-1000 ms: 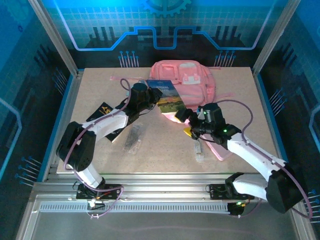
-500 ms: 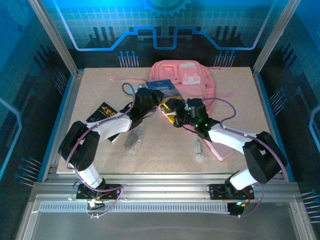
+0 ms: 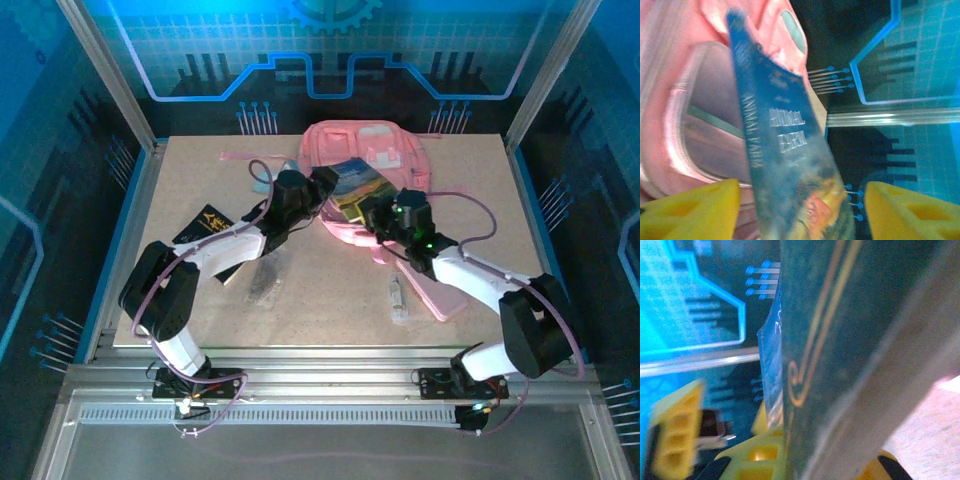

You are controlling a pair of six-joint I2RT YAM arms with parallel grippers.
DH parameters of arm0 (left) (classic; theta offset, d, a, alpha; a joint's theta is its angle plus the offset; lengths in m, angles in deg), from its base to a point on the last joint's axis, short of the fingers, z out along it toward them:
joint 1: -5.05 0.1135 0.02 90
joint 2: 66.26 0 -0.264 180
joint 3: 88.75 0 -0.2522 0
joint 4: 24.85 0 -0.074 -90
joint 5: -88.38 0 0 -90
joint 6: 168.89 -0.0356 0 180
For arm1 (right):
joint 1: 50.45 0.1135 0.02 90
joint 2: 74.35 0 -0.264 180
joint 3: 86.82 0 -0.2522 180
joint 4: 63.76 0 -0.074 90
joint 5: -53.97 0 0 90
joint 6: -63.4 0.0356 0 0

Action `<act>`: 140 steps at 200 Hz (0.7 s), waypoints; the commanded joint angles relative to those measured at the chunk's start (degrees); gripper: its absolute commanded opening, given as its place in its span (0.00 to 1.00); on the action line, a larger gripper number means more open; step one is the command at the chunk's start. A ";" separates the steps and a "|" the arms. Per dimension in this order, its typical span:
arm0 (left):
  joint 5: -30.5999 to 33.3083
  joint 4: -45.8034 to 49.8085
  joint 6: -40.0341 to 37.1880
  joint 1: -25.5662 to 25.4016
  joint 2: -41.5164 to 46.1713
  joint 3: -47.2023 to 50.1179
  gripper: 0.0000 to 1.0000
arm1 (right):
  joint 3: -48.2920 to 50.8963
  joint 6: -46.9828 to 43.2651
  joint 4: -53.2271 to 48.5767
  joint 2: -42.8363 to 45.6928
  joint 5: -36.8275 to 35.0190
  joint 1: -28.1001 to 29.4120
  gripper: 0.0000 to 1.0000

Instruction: Pack the student bag

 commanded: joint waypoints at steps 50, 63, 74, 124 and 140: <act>-14.56 31.20 -33.09 -0.28 -17.09 -32.94 0.78 | 2.24 -20.47 -13.72 11.51 10.23 -23.36 0.00; -16.49 39.41 -38.29 -0.36 -22.12 -41.28 0.78 | 1.07 -24.06 -17.12 12.54 13.26 -27.67 0.00; -17.75 45.86 -43.78 -0.42 -26.43 -48.79 0.78 | -0.15 -27.09 -20.50 13.06 15.42 -30.48 0.00; -10.33 67.56 -63.83 -1.43 -39.91 -69.39 0.77 | -1.16 -32.50 -24.90 12.62 25.69 -38.20 0.00; -7.93 69.67 -67.54 -1.87 -41.28 -70.65 0.77 | -0.21 -32.73 -24.17 12.54 27.24 -38.33 0.00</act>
